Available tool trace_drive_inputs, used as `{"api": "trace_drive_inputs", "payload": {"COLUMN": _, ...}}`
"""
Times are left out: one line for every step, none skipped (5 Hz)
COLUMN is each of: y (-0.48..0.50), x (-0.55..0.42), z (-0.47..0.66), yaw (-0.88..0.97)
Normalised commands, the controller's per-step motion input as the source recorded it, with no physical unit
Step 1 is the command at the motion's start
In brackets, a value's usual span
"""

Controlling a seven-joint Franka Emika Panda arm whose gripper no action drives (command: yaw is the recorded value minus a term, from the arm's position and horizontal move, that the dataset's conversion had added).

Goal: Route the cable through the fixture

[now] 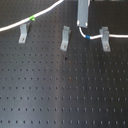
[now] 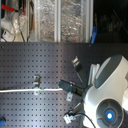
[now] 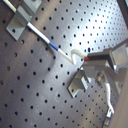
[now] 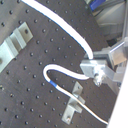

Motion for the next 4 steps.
{"api": "trace_drive_inputs", "payload": {"y": 0.015, "x": 0.003, "z": 0.00, "yaw": 0.00}}
{"api": "trace_drive_inputs", "payload": {"y": 0.460, "x": -0.512, "z": 0.36, "yaw": 0.00}}
{"api": "trace_drive_inputs", "payload": {"y": 0.620, "x": -0.444, "z": 0.42, "yaw": 0.00}}
{"api": "trace_drive_inputs", "payload": {"y": 0.532, "x": -0.418, "z": 0.41, "yaw": 0.06}}
